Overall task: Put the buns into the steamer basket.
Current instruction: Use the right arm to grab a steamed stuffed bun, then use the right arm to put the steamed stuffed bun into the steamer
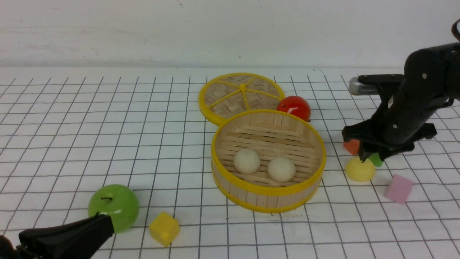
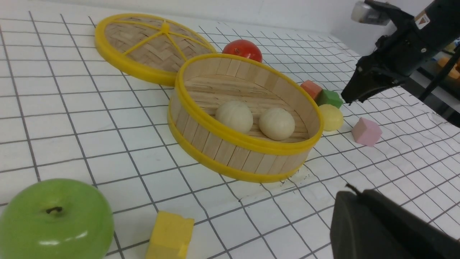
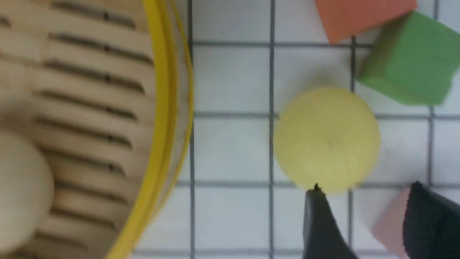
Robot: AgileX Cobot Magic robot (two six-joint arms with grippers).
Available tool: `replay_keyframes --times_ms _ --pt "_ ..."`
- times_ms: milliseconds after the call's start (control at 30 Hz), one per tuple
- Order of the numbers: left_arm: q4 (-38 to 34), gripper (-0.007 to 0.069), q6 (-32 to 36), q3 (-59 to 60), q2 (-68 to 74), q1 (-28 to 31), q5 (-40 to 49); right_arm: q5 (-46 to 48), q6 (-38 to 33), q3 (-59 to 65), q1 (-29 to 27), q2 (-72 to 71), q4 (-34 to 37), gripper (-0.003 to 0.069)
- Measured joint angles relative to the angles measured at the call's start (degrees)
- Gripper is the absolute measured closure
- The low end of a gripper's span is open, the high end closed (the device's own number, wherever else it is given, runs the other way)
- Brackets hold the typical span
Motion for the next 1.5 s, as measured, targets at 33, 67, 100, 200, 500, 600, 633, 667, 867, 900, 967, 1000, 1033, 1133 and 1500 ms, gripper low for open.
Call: replay_keyframes --times_ms 33,67,100,200,500,600,633,667,867,900,967,1000,1033,1133,1500 --pt "0.00 0.0617 0.00 0.00 0.00 0.00 0.00 -1.27 -0.16 0.00 -0.17 0.46 0.77 0.0340" --pt "0.00 0.0617 0.00 0.00 0.00 0.00 0.00 -2.16 -0.27 0.00 -0.48 0.89 0.97 0.0341" --pt "0.00 0.0617 0.00 0.00 0.00 0.00 0.00 -3.14 -0.33 0.00 -0.64 1.51 1.03 0.0341" --pt "0.00 0.0617 0.00 0.00 0.00 0.00 0.00 -4.55 -0.38 0.00 -0.91 2.79 1.08 0.0341" --pt "0.00 0.0611 0.00 0.00 0.00 0.00 0.00 -7.69 -0.40 0.00 -1.13 6.19 0.99 0.0342" --pt "0.00 0.0609 0.00 0.00 0.00 0.00 0.00 -8.33 -0.40 0.00 -1.13 6.88 0.79 0.0354" --pt "0.00 0.0609 0.00 0.00 0.00 0.00 0.00 -8.39 -0.40 0.00 -1.13 6.84 0.79 0.0355" --pt "0.00 0.0610 0.00 0.00 0.00 0.00 0.00 -8.55 -0.50 0.00 -1.13 7.21 0.75 0.0369" --pt "0.00 0.0608 0.00 0.00 0.00 0.00 0.00 -8.73 -1.74 -0.09 -1.13 7.48 0.75 0.0482" --pt "0.00 0.0608 0.00 0.00 0.00 0.00 0.00 -8.36 -2.50 -0.09 -1.13 7.24 0.75 0.0531" --pt "0.00 0.0608 0.00 0.00 0.00 0.00 0.00 -7.69 -3.14 -0.09 -1.13 6.85 0.75 0.0577" --pt "0.00 0.0608 0.00 0.00 0.00 0.00 0.00 -6.74 -4.02 -0.09 -1.13 5.93 0.75 0.0629" --pt "0.00 0.0608 0.00 0.00 0.00 0.00 0.00 -5.88 -4.23 -0.09 -1.13 5.34 0.84 0.0645" --pt "0.00 0.0608 0.00 0.00 0.00 0.00 0.00 -3.99 -4.54 -0.09 -1.08 2.75 1.41 0.0657" --pt "0.00 0.0606 0.00 0.00 0.00 0.00 0.01 -9.83 -14.71 -3.18 9.01 -4.00 16.55 0.0655"
